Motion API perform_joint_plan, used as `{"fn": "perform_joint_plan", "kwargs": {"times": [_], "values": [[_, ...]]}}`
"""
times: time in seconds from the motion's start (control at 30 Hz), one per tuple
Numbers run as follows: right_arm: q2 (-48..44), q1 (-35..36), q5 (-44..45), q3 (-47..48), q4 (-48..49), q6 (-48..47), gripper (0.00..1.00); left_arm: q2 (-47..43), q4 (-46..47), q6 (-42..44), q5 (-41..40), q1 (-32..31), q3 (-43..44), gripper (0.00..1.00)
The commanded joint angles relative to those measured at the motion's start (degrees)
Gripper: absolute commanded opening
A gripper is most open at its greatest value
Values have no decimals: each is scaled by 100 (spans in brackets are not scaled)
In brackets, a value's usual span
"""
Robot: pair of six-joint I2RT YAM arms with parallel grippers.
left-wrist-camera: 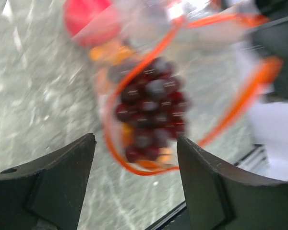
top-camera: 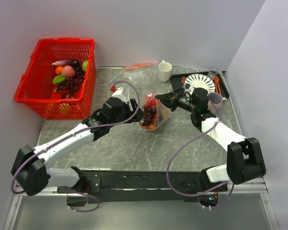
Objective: Place the food in the zip-top bag and seal the zipper
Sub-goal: Place the fake fruit in the zipper food storage bag, then adjust the zipper food storage bag at the center of the board.
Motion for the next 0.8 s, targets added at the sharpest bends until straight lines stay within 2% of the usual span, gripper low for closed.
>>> {"fn": "perform_joint_plan", "kwargs": {"times": [0.0,0.07,0.17,0.33,0.7,0.73,0.77], "values": [[-250,-39,-132,69,389,-35,4,304,44,-81,-187,97,1,71],[-294,-39,-141,51,372,-36,4,497,35,-81,-178,132,36,68],[-338,-39,-132,51,310,-79,4,691,70,-107,-108,168,106,55],[-364,-39,-141,34,293,-97,4,867,194,-134,6,168,150,41],[-347,-48,-185,104,214,-167,4,1025,536,-318,402,176,45,39],[-338,-39,-194,113,222,-167,4,1025,545,-310,410,168,53,35],[-338,-39,-194,104,222,-176,4,1051,545,-283,402,168,54,20]]}}
